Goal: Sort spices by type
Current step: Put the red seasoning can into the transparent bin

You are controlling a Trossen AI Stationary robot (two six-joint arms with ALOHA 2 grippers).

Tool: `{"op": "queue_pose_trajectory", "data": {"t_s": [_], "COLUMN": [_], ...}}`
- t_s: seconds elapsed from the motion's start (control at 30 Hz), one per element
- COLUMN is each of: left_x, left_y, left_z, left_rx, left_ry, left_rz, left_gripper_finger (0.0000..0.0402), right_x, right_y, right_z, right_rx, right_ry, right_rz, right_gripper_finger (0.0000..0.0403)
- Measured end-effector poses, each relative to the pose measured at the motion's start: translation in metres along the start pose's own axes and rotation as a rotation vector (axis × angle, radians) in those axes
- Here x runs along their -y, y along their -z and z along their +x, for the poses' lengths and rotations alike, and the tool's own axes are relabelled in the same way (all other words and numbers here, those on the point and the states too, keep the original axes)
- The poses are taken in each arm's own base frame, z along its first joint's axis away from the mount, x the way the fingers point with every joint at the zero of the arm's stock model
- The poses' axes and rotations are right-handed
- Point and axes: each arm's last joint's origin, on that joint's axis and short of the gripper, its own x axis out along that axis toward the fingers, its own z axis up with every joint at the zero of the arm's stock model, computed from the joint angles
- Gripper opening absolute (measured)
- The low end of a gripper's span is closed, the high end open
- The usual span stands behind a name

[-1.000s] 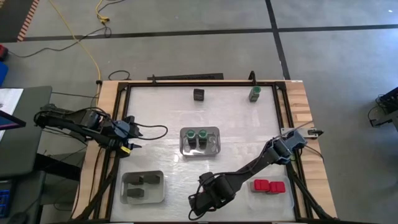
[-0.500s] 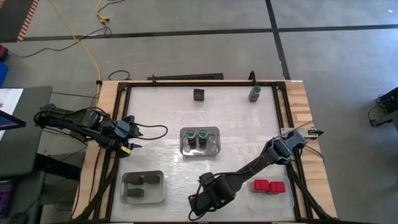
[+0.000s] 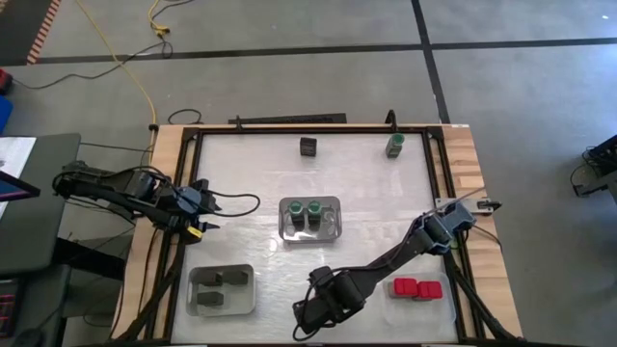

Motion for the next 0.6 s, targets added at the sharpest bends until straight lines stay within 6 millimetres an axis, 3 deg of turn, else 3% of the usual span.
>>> {"op": "queue_pose_trajectory", "data": {"t_s": [0.2, 0.37, 0.6], "left_x": [0.000, 0.000, 0.000], "left_y": [0.000, 0.000, -0.001], "left_z": [0.000, 0.000, 0.001], "left_rx": [0.000, 0.000, -0.003], "left_ry": [0.001, 0.001, 0.001], "left_rz": [0.000, 0.000, 0.001], "left_gripper_finger": [0.0240, 0.0240, 0.0240], "right_x": [-0.001, -0.004, -0.005], "right_y": [-0.003, -0.004, -0.007], "right_z": [0.009, 0.037, 0.048], "right_rx": [0.009, 0.007, 0.008], "right_ry": [0.022, 0.054, 0.064], "right_rz": [0.005, -0.006, 0.010], "right_gripper_finger": [0.0396, 0.0395, 0.0380]}}
